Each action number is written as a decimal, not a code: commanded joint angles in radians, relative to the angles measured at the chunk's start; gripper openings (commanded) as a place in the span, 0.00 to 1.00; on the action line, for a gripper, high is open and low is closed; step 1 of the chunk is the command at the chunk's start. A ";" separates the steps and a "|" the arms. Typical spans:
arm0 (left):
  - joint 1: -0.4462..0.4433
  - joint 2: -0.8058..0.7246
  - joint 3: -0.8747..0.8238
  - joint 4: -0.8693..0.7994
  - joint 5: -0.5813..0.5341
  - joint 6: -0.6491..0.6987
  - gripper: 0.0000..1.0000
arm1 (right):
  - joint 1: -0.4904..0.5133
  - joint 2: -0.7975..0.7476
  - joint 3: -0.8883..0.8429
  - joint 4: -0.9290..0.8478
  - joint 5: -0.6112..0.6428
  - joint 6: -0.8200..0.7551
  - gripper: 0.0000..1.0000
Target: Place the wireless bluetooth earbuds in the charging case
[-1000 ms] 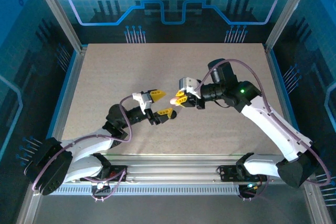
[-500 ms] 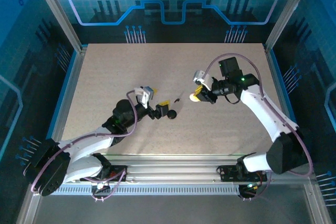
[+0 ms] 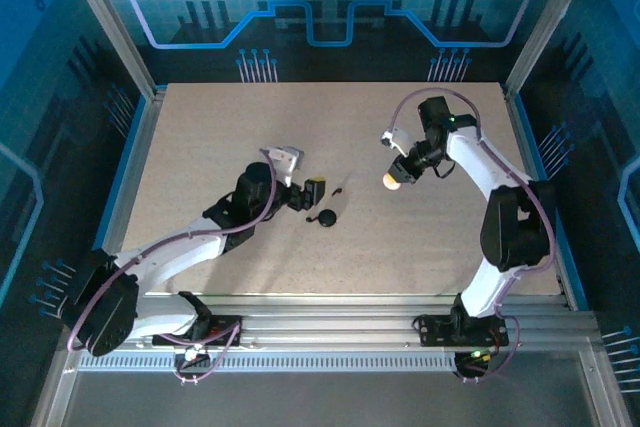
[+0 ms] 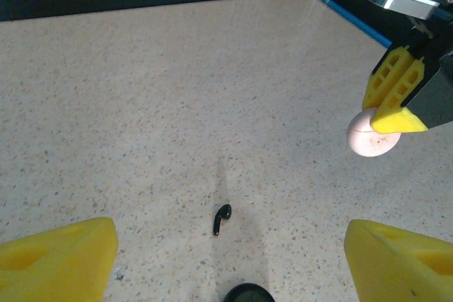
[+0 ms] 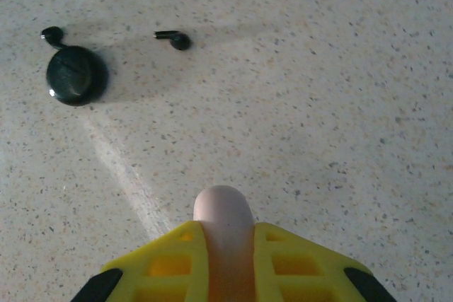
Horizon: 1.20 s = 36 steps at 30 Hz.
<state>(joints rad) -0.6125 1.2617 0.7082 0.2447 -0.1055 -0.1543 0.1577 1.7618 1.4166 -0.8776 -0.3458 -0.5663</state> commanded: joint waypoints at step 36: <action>-0.001 0.362 0.414 -0.662 0.087 -0.239 0.71 | -0.086 0.407 0.262 -0.267 0.164 0.025 0.28</action>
<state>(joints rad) -0.6125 1.6402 1.1099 -0.3923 -0.0399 -0.3676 0.0948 2.1418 1.6619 -1.1511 -0.2192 -0.5484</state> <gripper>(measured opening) 0.712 0.273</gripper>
